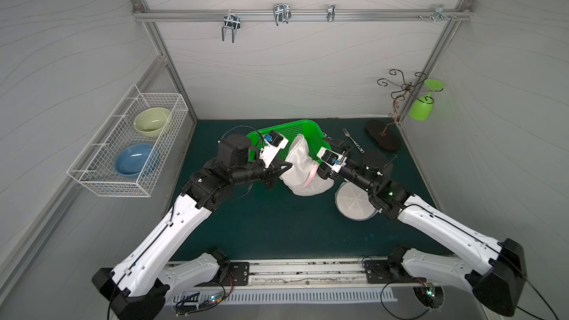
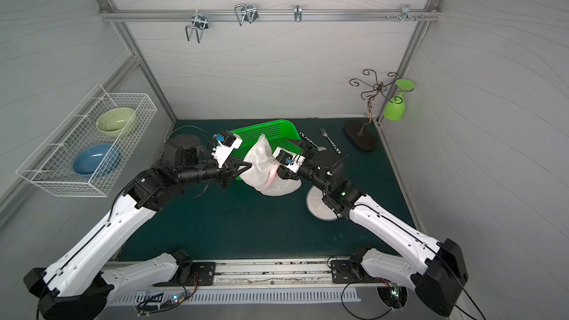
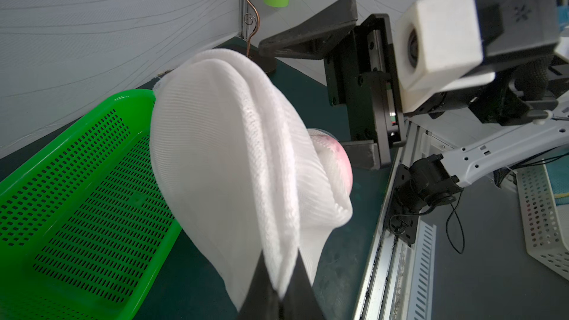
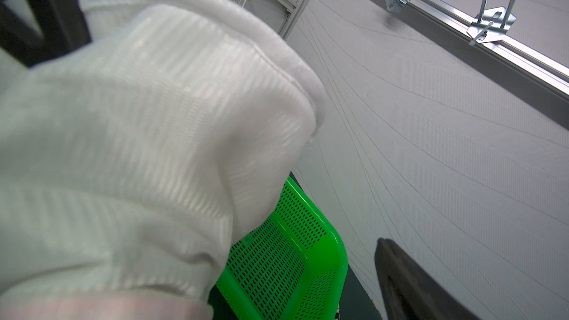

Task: Turn the laundry bag inside out
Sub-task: Turn over the laundry bag.

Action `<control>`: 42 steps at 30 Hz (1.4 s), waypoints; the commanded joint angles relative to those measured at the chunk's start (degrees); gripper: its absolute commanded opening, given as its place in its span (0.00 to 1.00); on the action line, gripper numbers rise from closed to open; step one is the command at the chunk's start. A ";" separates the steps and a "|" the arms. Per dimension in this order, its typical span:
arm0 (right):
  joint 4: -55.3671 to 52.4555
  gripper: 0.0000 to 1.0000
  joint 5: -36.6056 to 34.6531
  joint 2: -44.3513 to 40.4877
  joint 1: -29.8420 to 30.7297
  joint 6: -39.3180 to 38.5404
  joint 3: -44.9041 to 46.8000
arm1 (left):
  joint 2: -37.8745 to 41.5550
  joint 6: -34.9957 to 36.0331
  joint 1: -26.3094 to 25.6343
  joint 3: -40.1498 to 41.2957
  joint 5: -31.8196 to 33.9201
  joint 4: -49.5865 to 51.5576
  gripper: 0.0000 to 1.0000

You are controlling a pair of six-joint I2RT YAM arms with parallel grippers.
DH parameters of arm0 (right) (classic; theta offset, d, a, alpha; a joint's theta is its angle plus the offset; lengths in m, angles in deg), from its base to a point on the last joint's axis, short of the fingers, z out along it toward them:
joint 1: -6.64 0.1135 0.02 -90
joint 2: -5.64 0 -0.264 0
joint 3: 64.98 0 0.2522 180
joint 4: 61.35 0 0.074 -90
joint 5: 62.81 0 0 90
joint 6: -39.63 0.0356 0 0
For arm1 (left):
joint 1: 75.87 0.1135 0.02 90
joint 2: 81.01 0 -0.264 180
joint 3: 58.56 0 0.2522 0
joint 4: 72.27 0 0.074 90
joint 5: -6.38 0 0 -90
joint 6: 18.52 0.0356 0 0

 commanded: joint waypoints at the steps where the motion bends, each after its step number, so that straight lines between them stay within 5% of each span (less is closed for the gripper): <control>1: -2.46 0.86 1.65 -1.89 0.29 -2.09 -0.82 | -0.26 4.12 0.18 -3.18 -2.55 1.74 0.00; 10: -8.40 0.79 3.87 -5.51 0.26 -4.16 -2.58 | -1.08 12.07 -0.15 -4.69 -1.79 10.66 0.00; 20: -21.26 0.71 15.06 -6.02 1.36 -7.55 -5.89 | -5.14 26.30 -4.65 -10.16 -0.25 22.99 0.00; 28: -24.65 0.58 16.49 -5.70 2.14 -9.35 -6.45 | -6.45 30.88 -7.10 -11.48 -4.96 26.46 0.00; 42: -29.38 0.29 20.90 -5.44 3.58 -9.33 -7.66 | -8.26 33.32 -8.26 -13.06 -2.97 28.11 0.00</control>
